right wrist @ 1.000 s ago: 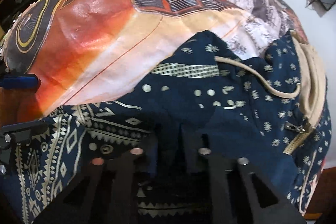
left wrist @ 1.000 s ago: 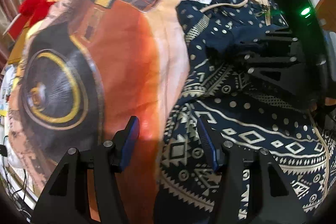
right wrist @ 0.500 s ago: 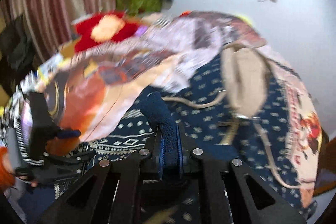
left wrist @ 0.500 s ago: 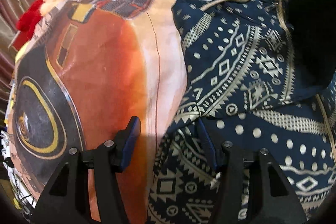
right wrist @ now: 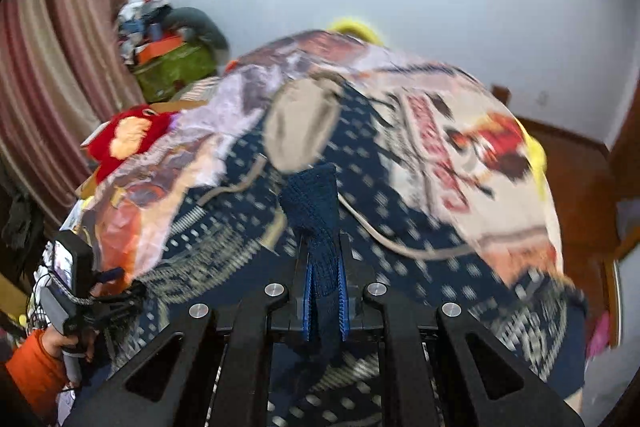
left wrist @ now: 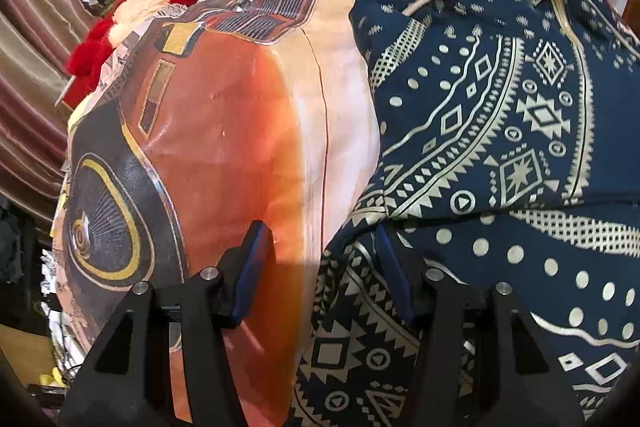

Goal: Fold large clothes

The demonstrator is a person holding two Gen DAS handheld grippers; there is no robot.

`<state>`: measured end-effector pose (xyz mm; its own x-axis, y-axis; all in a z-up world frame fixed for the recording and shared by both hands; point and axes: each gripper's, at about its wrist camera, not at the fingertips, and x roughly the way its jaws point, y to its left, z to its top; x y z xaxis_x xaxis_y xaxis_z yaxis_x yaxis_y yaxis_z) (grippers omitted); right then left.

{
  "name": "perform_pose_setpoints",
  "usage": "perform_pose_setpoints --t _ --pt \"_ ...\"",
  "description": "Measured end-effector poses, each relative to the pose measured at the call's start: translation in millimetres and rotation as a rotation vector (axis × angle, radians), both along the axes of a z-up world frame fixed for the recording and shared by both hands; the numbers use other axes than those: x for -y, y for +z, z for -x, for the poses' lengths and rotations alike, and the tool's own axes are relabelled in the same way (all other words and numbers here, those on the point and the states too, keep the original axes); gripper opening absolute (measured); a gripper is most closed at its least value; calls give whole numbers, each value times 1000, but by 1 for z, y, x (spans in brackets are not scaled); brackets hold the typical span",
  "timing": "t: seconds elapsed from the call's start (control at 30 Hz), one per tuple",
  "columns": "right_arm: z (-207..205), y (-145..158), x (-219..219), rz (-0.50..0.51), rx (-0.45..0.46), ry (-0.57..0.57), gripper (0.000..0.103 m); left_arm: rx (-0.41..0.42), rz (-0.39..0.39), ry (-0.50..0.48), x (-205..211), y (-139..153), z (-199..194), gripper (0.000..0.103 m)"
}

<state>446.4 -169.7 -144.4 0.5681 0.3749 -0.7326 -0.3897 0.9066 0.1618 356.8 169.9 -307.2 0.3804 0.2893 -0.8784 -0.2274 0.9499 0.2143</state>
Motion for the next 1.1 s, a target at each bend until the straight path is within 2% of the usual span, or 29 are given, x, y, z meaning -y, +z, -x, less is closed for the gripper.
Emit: perform_pose_setpoints --t 0.23,0.43,0.67,0.83,1.0,1.1 --pt "-6 -41 52 -2 -143 -131 8 -7 0 -7 1 8 9 56" --pt "-3 -59 75 -15 -252 -145 8 16 -18 -62 15 27 19 56" --pt "11 -49 91 -11 -247 -139 9 83 20 -82 18 60 13 56" --pt "15 -37 105 -19 -232 -140 9 100 48 -72 17 70 -3 56" --pt "15 -36 118 -12 -223 -158 9 78 129 -102 31 61 -22 56" --pt "16 -37 127 -6 -219 -181 9 27 135 -124 46 42 -33 56"
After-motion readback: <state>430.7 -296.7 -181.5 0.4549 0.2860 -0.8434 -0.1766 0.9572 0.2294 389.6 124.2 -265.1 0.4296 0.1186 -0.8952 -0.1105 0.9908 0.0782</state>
